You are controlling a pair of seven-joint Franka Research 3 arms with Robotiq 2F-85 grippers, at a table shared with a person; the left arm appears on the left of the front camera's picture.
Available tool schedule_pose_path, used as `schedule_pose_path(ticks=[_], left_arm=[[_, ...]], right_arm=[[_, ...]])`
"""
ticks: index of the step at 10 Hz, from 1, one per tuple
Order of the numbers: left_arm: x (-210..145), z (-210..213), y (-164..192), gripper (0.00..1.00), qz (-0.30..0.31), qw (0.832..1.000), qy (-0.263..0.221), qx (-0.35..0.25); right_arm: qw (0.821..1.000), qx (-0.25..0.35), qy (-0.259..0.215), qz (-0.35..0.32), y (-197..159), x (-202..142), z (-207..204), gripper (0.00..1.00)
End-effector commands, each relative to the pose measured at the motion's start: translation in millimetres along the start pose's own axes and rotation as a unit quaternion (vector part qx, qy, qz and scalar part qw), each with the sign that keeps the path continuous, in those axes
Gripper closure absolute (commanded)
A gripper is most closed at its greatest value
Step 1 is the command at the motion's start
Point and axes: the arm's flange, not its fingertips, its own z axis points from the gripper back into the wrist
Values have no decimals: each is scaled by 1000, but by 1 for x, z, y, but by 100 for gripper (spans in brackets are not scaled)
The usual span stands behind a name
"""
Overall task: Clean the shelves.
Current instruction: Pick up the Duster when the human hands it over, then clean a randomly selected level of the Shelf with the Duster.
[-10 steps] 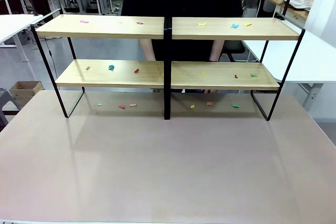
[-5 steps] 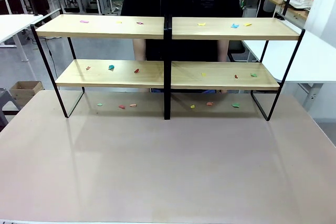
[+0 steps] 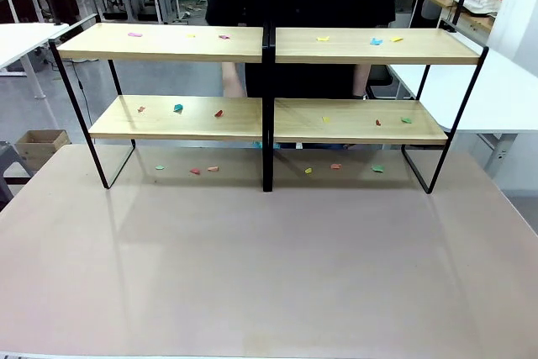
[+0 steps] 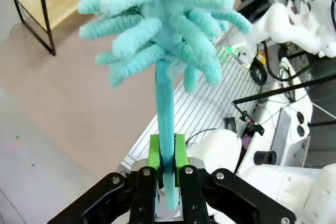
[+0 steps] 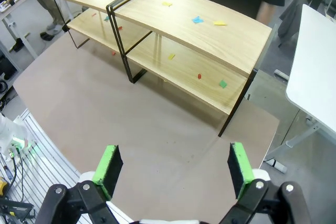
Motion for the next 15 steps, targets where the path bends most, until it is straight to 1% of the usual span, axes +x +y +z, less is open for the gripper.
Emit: schedule_pose_path(ticks=[1,11,12,13,14,15], left_arm=[[2,3,-4,100,-4,1000,1,-1],[2,3,-4,100,-4,1000,1,-1],[1,0,-1,88,-1,1000,1,-1],[18,-12,-5,88,60,997,38,-10],[38,-24,-12,88,43,997,63,-30],[62,-44,-18,88,43,992,111,-31]], right_arm=[[1000,2,-2,1,0,1,0,0],[1000,2,-2,1,0,1,0,0],[1000,2,-2,1,0,1,0,0],[1000,2,-2,1,0,1,0,0],[1000,2,-2,1,0,1,0,0],[1000,2,-2,1,0,1,0,0]])
